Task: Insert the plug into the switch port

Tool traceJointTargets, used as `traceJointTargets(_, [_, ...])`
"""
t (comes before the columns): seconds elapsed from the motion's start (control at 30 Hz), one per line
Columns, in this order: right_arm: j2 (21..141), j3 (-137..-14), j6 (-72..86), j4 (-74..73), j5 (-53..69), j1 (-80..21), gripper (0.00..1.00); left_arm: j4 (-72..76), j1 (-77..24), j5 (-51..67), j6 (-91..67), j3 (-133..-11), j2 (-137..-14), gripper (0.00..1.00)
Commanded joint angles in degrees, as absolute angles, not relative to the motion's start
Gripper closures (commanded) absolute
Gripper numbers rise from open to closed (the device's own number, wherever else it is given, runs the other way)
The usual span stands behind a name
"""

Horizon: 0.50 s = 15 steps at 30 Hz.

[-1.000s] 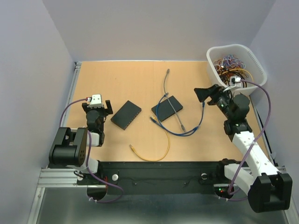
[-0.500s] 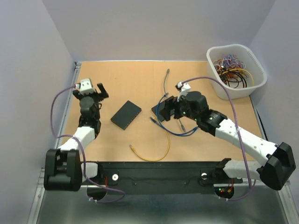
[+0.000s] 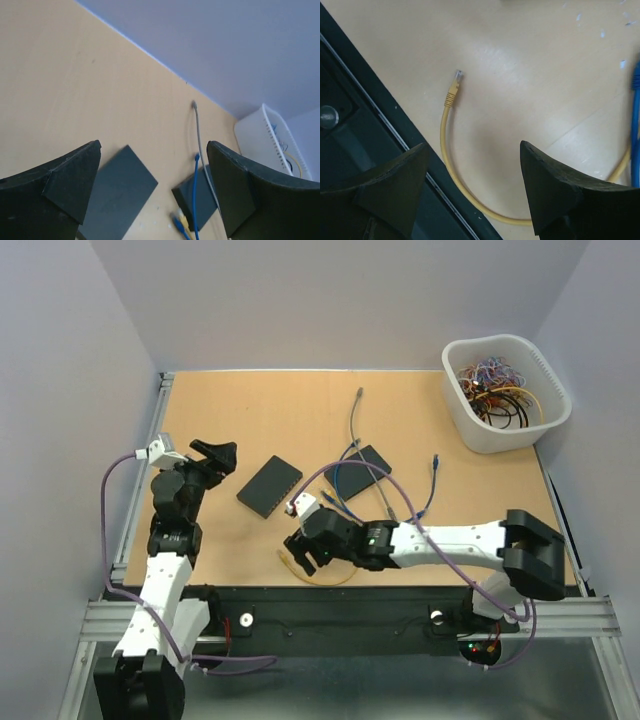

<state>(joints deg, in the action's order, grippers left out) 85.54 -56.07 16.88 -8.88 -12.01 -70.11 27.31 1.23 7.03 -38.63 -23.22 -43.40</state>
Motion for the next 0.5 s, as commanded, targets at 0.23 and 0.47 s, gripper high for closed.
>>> traceJointTargets(0.23, [94.6, -61.4, 22.1, -2.3, -17.8, -73.5, 0.28, -9.3, 1.2, 2.4, -21.8, -42.5, -30.6, 0.01])
traceJointTargets(0.47, [98.5, -62.1, 24.1, -1.8, -17.4, -74.2, 0.33, -10.0, 1.2, 3.7, -20.6, -41.0, -27.4, 0.01])
